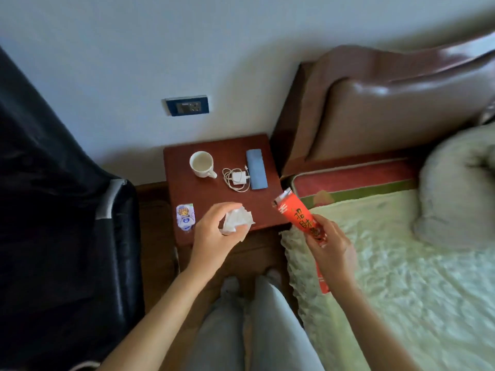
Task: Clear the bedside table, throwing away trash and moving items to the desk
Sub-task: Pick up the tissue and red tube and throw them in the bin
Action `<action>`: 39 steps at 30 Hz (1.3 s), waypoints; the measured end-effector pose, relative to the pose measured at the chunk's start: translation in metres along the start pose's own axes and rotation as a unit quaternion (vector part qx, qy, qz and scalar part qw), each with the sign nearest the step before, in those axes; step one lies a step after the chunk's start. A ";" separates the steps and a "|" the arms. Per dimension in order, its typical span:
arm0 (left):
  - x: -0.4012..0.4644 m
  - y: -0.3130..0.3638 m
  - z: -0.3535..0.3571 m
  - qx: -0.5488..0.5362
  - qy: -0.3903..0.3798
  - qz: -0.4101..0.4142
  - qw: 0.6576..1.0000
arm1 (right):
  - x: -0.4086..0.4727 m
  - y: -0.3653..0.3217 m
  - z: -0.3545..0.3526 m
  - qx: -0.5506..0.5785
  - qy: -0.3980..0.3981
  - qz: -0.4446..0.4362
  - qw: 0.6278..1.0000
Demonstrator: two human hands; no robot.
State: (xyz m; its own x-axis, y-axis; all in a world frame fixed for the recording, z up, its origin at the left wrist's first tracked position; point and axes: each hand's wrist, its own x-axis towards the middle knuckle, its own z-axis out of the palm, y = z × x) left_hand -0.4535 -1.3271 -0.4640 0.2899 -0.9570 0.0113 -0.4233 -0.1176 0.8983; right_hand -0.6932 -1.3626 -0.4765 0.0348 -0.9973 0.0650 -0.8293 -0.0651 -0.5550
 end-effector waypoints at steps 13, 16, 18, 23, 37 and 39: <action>-0.093 0.118 0.076 0.015 -0.233 0.148 0.961 | -0.205 0.044 -0.146 0.006 0.192 0.220 0.956; -0.130 0.151 0.110 0.013 -0.309 0.185 0.933 | -0.268 0.056 -0.174 -0.005 0.248 0.272 0.930; -0.157 0.171 0.126 0.005 -0.345 0.197 0.917 | -0.307 0.062 -0.189 -0.019 0.274 0.295 0.915; -0.279 0.213 0.162 -0.012 -0.437 0.246 0.865 | -0.448 0.073 -0.233 -0.034 0.368 0.368 0.853; -0.616 0.258 0.195 -0.041 -0.665 0.351 0.658 | -0.789 0.039 -0.269 -0.094 0.515 0.563 0.639; -0.653 0.264 0.201 -0.042 -0.692 0.362 0.624 | -0.821 0.035 -0.267 -0.102 0.531 0.583 0.607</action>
State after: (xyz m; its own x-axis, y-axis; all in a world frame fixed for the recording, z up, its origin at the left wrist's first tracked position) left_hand -0.9269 -0.7868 -0.3226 -0.9934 -0.0713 0.0897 0.0497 0.4371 0.8980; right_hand -0.8995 -0.5365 -0.3281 -0.9310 0.2299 0.2835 0.0000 0.7767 -0.6299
